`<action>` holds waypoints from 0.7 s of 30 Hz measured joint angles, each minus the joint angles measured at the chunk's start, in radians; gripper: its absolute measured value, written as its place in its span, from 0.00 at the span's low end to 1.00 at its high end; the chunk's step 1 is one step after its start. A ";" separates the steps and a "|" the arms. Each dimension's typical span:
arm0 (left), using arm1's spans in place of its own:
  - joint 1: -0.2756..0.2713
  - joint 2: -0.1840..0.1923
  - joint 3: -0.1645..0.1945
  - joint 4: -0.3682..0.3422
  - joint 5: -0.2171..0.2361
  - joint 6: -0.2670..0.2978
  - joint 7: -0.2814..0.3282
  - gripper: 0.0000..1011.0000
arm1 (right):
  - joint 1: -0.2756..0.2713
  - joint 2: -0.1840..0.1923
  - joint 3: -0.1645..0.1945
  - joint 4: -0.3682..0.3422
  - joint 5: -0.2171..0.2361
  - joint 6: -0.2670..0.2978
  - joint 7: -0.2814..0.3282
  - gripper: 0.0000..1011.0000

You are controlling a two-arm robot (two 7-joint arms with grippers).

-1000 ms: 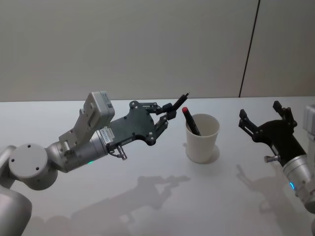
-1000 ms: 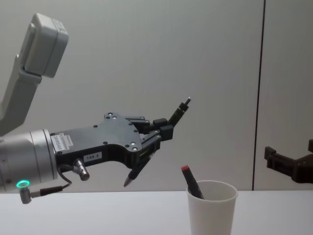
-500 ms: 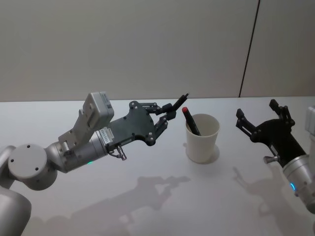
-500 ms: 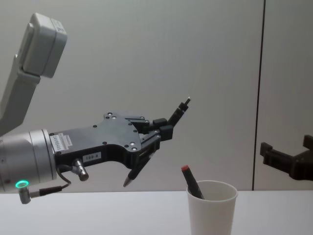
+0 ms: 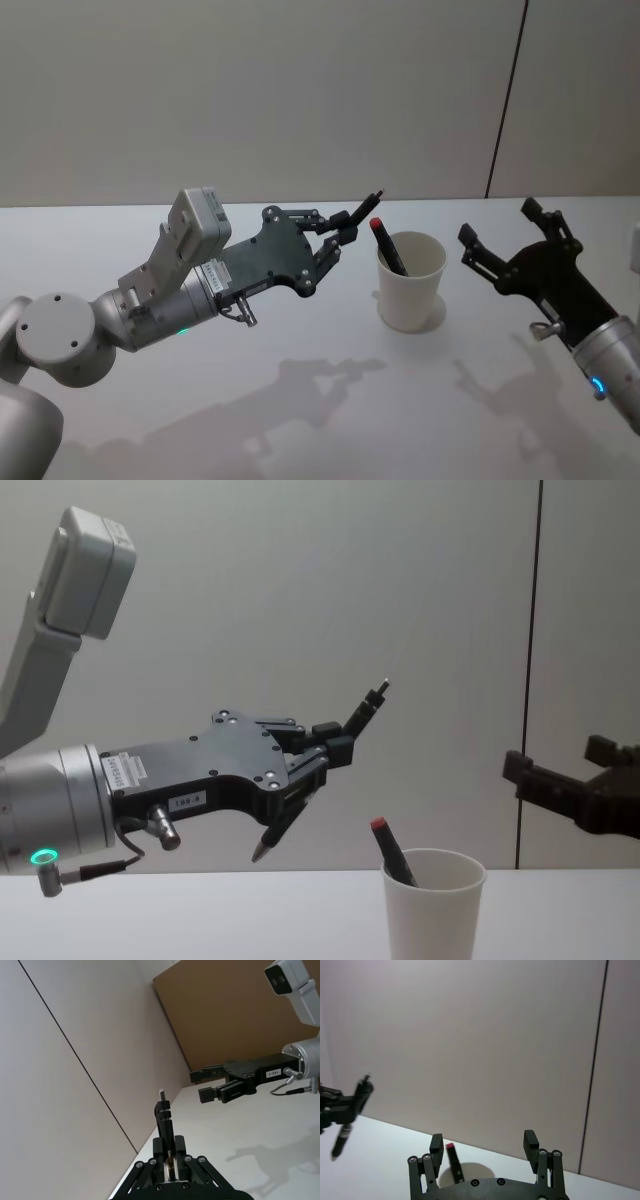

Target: Place the pen into the pen holder.

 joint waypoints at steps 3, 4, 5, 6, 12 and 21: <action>0.000 0.000 0.000 0.000 0.000 0.000 0.000 0.14 | -0.004 0.005 0.000 -0.009 0.032 -0.007 0.059 0.99; 0.000 0.000 0.000 0.000 0.000 0.000 0.000 0.14 | -0.004 0.006 0.000 -0.011 0.038 -0.008 0.069 0.99; 0.000 0.000 0.000 0.000 0.000 0.000 0.000 0.14 | -0.005 0.007 0.000 -0.013 0.044 -0.008 0.080 0.99; 0.000 0.000 0.000 0.000 0.000 0.000 0.000 0.14 | -0.005 0.008 0.000 -0.016 0.049 -0.009 0.090 0.99; 0.000 0.000 0.000 0.000 0.000 0.000 0.000 0.14 | -0.010 0.012 -0.006 -0.032 0.086 -0.011 0.156 0.99; 0.000 0.000 0.000 0.000 0.000 0.000 0.000 0.14 | -0.012 0.007 -0.021 -0.042 0.113 -0.001 0.210 0.99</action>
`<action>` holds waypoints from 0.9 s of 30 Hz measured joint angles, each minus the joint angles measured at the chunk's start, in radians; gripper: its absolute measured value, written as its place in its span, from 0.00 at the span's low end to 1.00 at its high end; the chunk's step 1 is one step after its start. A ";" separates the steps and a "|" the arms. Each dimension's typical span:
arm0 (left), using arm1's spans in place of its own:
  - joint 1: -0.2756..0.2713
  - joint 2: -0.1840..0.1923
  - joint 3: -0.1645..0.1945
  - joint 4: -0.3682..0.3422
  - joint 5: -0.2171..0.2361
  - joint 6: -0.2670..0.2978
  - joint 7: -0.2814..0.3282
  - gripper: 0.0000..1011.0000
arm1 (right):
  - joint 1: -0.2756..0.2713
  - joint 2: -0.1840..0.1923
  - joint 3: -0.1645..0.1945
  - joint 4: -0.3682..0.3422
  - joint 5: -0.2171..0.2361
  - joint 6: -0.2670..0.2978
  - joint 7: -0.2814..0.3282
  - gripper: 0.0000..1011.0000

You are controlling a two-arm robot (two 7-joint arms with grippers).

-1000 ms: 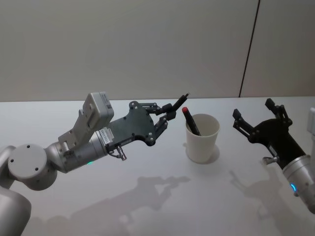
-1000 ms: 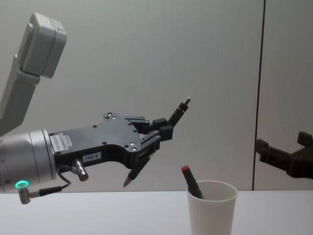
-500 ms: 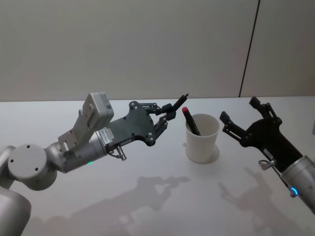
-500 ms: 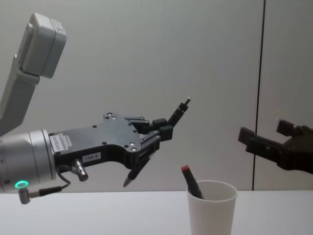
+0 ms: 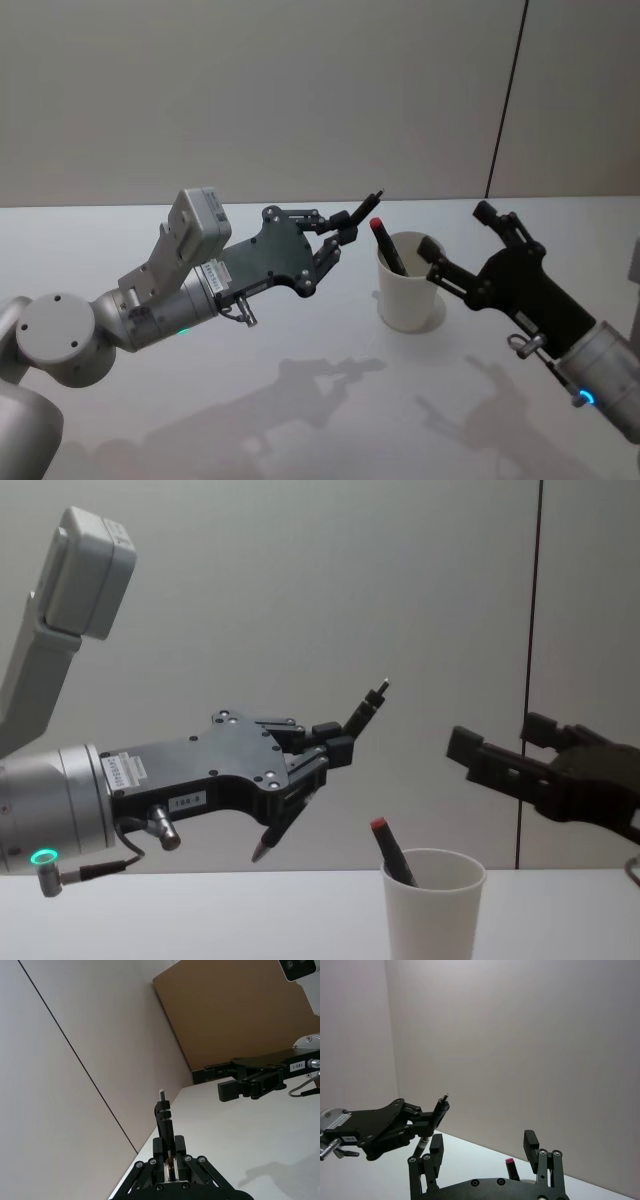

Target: Place the pen into the pen holder.

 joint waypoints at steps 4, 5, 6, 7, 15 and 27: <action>0.000 0.000 0.000 0.000 0.000 0.000 0.000 0.14 | 0.003 -0.005 -0.008 0.000 0.006 0.005 0.015 0.99; 0.000 0.000 0.000 0.000 0.000 0.000 0.000 0.14 | 0.005 -0.007 -0.010 0.002 0.008 0.008 0.021 0.99; 0.000 0.000 0.000 0.000 0.000 0.000 0.000 0.14 | 0.006 -0.008 -0.011 0.003 0.009 0.009 0.023 0.99; 0.000 0.000 0.000 0.000 0.000 0.000 0.000 0.14 | 0.007 -0.009 -0.012 0.004 0.011 0.010 0.027 0.99; 0.000 0.000 0.000 0.000 0.000 0.000 0.000 0.14 | 0.023 -0.019 -0.022 0.023 0.038 0.017 0.066 0.99; 0.000 0.000 0.000 0.000 0.000 0.000 0.000 0.14 | 0.048 -0.024 -0.025 0.056 0.135 0.029 0.150 0.99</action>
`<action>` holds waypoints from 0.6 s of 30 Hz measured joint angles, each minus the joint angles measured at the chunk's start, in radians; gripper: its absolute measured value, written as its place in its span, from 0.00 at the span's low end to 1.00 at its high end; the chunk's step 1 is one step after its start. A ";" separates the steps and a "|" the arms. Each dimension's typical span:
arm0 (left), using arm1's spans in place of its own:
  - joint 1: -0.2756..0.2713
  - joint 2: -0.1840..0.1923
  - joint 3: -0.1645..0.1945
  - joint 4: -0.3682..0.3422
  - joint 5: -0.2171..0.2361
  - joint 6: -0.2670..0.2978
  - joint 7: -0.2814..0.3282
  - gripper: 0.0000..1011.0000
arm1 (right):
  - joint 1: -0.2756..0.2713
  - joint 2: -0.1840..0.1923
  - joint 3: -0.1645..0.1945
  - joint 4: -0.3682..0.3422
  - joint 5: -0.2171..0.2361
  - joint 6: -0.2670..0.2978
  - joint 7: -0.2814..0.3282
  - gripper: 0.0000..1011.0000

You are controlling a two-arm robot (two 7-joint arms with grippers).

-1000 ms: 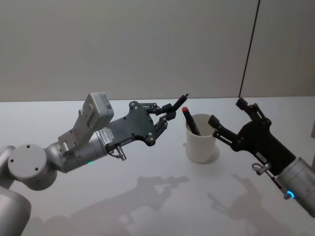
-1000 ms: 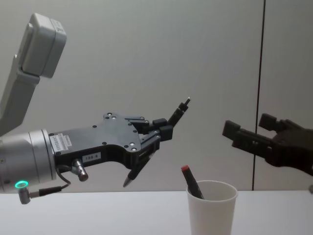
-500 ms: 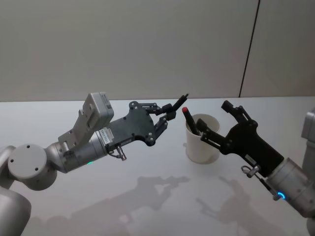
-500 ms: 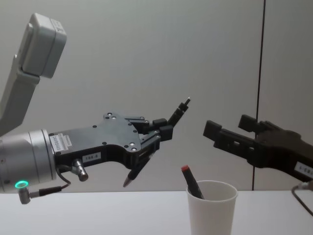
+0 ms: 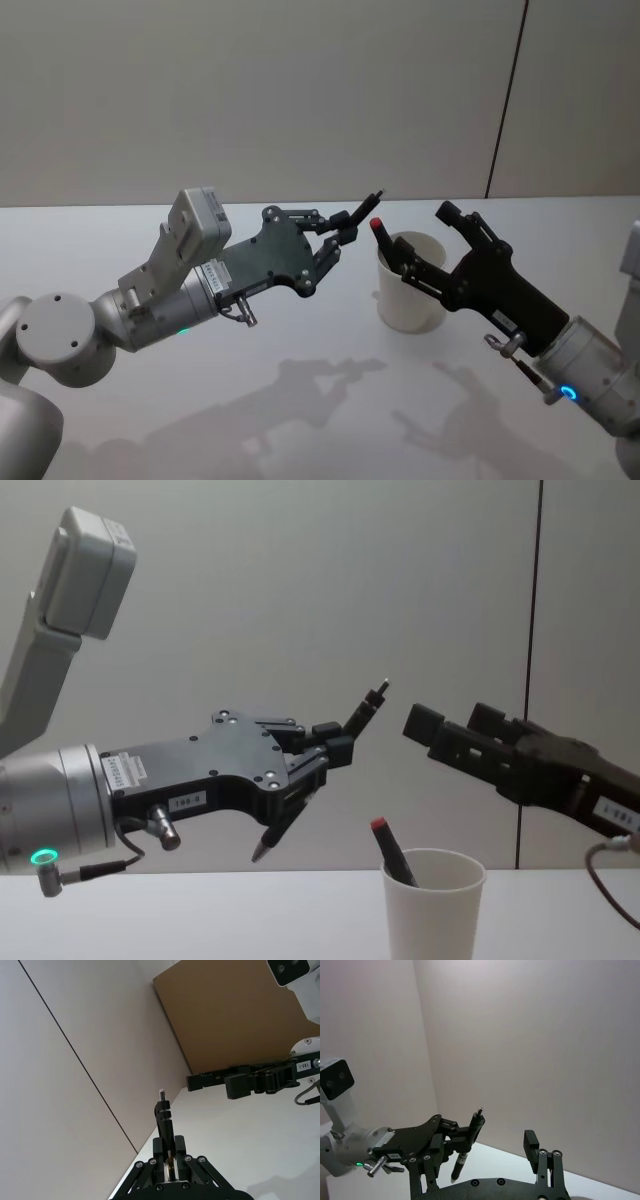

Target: Place the pen into the pen holder.

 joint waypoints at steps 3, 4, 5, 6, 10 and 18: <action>0.000 0.000 0.000 0.000 0.000 0.000 0.000 0.14 | 0.006 -0.001 0.000 0.010 0.026 0.007 0.020 0.99; 0.000 0.000 0.000 0.000 0.000 0.000 0.000 0.14 | 0.010 -0.002 -0.001 0.015 0.039 0.011 0.028 0.99; 0.000 0.000 0.000 0.000 0.000 0.000 0.000 0.14 | 0.012 -0.002 -0.001 0.017 0.046 0.013 0.033 0.99; 0.000 0.000 0.000 0.000 0.000 0.000 0.000 0.14 | 0.013 -0.003 -0.001 0.020 0.051 0.015 0.037 0.99; 0.000 0.000 0.000 0.000 0.000 0.000 0.000 0.14 | 0.023 -0.005 -0.003 0.035 0.079 0.026 0.057 0.99; 0.000 0.000 0.000 0.000 0.000 0.000 0.000 0.14 | 0.038 -0.012 -0.011 0.056 0.103 0.039 0.079 0.99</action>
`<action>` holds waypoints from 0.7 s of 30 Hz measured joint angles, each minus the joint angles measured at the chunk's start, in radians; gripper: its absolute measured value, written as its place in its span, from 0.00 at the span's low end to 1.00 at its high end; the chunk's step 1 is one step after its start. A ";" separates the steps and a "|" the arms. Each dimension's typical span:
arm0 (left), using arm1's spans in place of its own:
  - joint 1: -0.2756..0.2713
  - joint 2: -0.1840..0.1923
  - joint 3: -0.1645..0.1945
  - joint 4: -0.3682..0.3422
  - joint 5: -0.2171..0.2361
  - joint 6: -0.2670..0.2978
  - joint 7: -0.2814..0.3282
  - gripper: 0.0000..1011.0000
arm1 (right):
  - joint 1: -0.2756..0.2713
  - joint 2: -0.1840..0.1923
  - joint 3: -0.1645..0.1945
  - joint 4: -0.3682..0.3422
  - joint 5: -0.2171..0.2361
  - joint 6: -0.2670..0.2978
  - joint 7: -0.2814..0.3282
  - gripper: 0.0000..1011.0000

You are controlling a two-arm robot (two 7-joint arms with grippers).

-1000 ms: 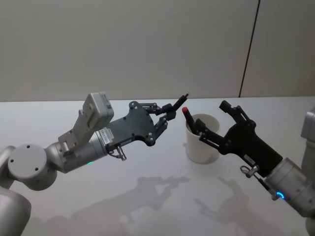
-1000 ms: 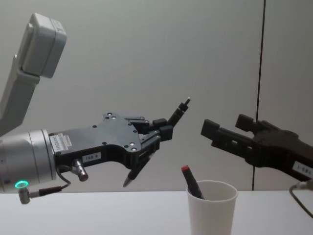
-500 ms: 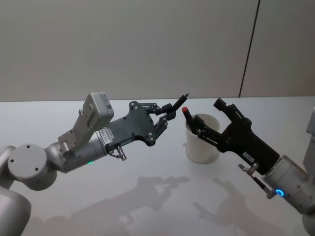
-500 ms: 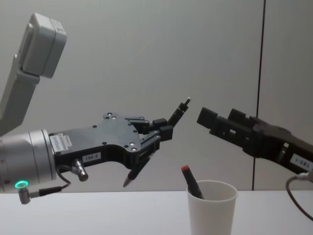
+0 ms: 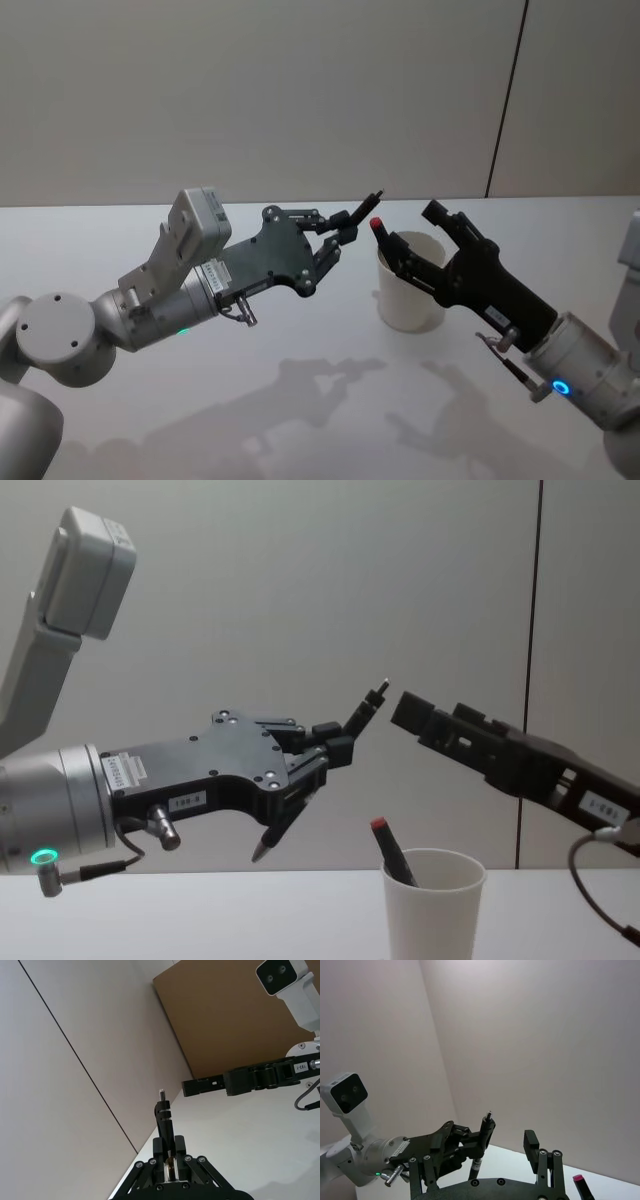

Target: Place the pen into the pen holder.

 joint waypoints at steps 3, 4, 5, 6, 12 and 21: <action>0.000 0.000 0.000 0.000 0.000 0.000 0.000 0.14 | 0.006 -0.004 -0.005 0.007 0.004 0.003 0.006 0.99; 0.000 0.000 0.000 0.000 0.000 0.000 0.000 0.14 | 0.007 -0.005 -0.006 0.008 0.005 0.003 0.008 0.99; 0.000 0.000 0.000 0.000 0.000 0.000 0.000 0.14 | 0.009 -0.006 -0.008 0.010 0.007 0.004 0.011 0.99; 0.000 0.000 0.000 0.000 0.000 0.000 0.000 0.14 | 0.010 -0.007 -0.009 0.012 0.008 0.004 0.012 0.99; 0.000 0.000 0.000 0.000 0.000 0.000 0.000 0.14 | 0.018 -0.013 -0.017 0.017 0.017 0.006 0.020 0.99; 0.000 0.000 0.000 0.000 0.000 0.000 0.000 0.14 | 0.025 -0.019 -0.025 0.017 0.029 0.007 0.023 0.99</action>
